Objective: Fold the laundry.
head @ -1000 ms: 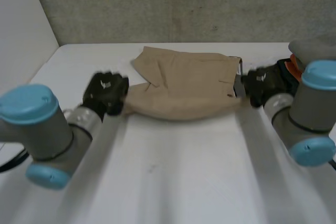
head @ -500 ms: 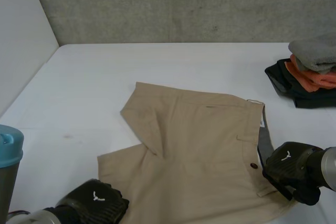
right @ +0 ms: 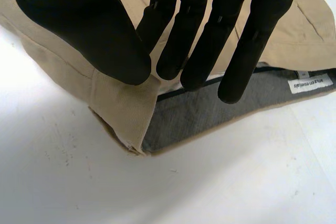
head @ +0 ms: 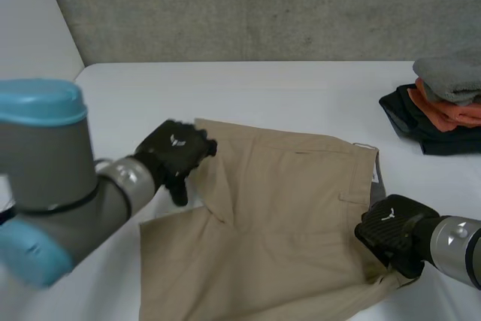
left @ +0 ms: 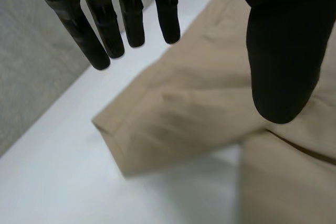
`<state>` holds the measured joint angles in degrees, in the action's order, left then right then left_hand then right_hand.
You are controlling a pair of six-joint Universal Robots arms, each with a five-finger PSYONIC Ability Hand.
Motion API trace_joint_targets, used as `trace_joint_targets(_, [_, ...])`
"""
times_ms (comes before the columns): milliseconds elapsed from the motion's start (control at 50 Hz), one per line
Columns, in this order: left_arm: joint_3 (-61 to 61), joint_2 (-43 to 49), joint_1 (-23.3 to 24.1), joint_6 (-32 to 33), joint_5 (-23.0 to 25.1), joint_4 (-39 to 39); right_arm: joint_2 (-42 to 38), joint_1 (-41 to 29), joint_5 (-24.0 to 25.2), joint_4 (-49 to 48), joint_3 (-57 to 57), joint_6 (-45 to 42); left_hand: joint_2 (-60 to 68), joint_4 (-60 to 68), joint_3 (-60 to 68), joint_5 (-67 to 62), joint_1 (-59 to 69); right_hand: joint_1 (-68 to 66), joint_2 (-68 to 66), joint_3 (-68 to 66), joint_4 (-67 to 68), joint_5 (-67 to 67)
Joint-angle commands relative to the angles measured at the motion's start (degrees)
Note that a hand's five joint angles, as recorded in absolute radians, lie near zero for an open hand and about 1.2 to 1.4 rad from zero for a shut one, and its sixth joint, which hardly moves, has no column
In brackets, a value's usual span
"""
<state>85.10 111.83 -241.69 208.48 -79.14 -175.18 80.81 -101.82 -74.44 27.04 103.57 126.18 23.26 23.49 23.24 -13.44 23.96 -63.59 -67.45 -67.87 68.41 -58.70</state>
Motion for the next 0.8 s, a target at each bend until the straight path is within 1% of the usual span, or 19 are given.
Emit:
trace_joint_targets(20, [-14.5,14.5,-0.9,1.9,8.7,-0.9,0.0,-0.9,-0.1,-1.6,1.0,0.5,9.8,9.6,9.8,-9.6,9.1,-16.4,-12.5,-12.1,11.6,-11.3])
trace_joint_targets(40, [-18.1,17.5,-1.0,3.2,9.5,-0.1,0.0,-1.0,-0.1,-1.8,1.2,0.5,12.2,11.9,12.2,-12.0,11.5,-16.4,-12.5,-12.1,11.6,-11.3])
trace_joint_targets(100, [-23.5,22.3,-1.3,5.2,10.1,1.9,0.0,-0.9,-0.4,-2.2,1.6,0.6,17.7,17.5,17.7,-17.5,17.0,-16.4,-12.5,-12.1,11.6,-11.3])
trace_joint_targets(120, [-27.1,25.0,-1.5,6.4,10.1,4.1,-0.1,-0.8,-0.4,-2.2,1.6,0.6,19.2,19.0,19.3,-19.1,18.5,-16.4,-12.5,-12.1,11.6,-11.3])
trace_joint_targets(180, [-32.9,29.6,-1.5,8.2,10.5,9.2,0.0,-0.6,-0.5,-2.5,2.1,0.7,15.6,15.3,15.6,-15.4,14.9,-16.4,-12.5,-12.1,11.6,-11.3])
trace_joint_targets(280, [-38.4,34.0,-1.6,11.7,10.4,15.0,0.2,0.3,-0.5,-3.1,2.6,0.7,16.0,15.8,16.1,-15.9,15.3,-16.4,-12.5,-12.1,11.6,-11.3])
trace_joint_targets(320, [-39.1,34.2,-1.6,12.9,9.9,16.1,0.3,0.7,-0.5,-3.3,2.8,0.7,22.9,22.7,22.9,-22.7,22.2,-16.4,-12.5,-12.1,11.6,-11.3])
trace_joint_targets(340, [-39.1,33.9,-1.7,13.6,9.0,16.5,0.3,1.0,-0.5,-3.5,2.9,0.7,36.9,36.7,37.0,-36.8,36.2,-16.4,-12.5,-12.1,11.6,-11.3])
trace_joint_targets(360, [-38.9,33.5,-1.6,13.9,8.4,16.5,0.3,1.2,-0.5,-3.6,3.0,0.7,45.4,45.2,45.4,-45.2,44.7,-16.4,-12.5,-12.1,11.6,-11.3])
trace_joint_targets(400, [-38.2,32.5,-1.4,13.9,7.2,16.3,0.3,1.5,-0.4,-3.8,3.1,0.6,54.5,54.3,54.6,-54.3,53.8,-16.4,-12.5,-12.1,11.6,-11.3])
trace_joint_targets(420, [-36.8,31.1,-1.2,13.5,5.4,15.8,0.3,2.0,-0.3,-3.8,3.2,0.6,56.7,56.5,56.7,-56.5,56.0,-16.4,-12.5,-12.1,11.6,-11.3])
trace_joint_targets(460, [-34.8,29.5,-1.0,13.0,3.6,15.2,0.2,2.3,-0.2,-4.0,3.2,0.6,56.7,56.5,56.8,-56.6,56.0,-16.4,-12.5,-12.1,11.6,-11.3])
trace_joint_targets(480, [-32.4,27.8,-1.1,12.8,1.8,14.4,0.2,2.6,-0.1,-4.2,3.2,0.6,56.7,56.5,56.8,-56.6,56.0,-16.4,-12.5,-12.1,11.6,-11.3])
trace_joint_targets(540, [-28.4,24.8,-1.2,12.5,-0.2,12.2,0.3,2.8,0.0,-4.4,3.2,0.6,56.7,56.5,56.8,-56.6,56.0,-16.4,-12.5,-12.1,11.6,-11.3])
trace_joint_targets(560, [-25.5,23.0,-1.5,12.7,-1.0,10.2,0.3,2.8,0.0,-4.5,3.2,0.7,56.7,56.5,56.8,-56.6,56.0,-16.4,-12.5,-12.1,11.6,-11.3])
trace_joint_targets(660, [-17.1,18.3,-2.2,14.0,-1.9,4.6,0.3,2.7,0.2,-4.5,3.2,0.9,56.7,56.5,56.8,-56.6,56.0,-16.4,-12.5,-12.1,11.6,-11.3])
trace_joint_targets(700, [-13.2,16.9,-3.0,15.9,-2.4,2.9,0.3,2.4,0.3,-4.5,3.3,1.1,56.7,56.5,56.8,-56.6,56.0,-16.4,-12.5,-12.1,11.6,-11.3])
trace_joint_targets(760, [-10.1,16.0,-3.5,18.7,-3.6,2.7,0.3,2.2,0.3,-4.5,3.5,1.0,56.7,56.5,56.8,-56.6,56.0,-16.4,-12.5,-12.1,11.6,-11.3])
trace_joint_targets(800, [-7.8,15.3,-3.9,21.0,-5.8,3.3,0.3,1.6,0.3,-4.4,3.7,0.8,56.7,56.5,56.8,-56.6,56.0,-16.4,-12.5,-12.1,11.6,-11.3])
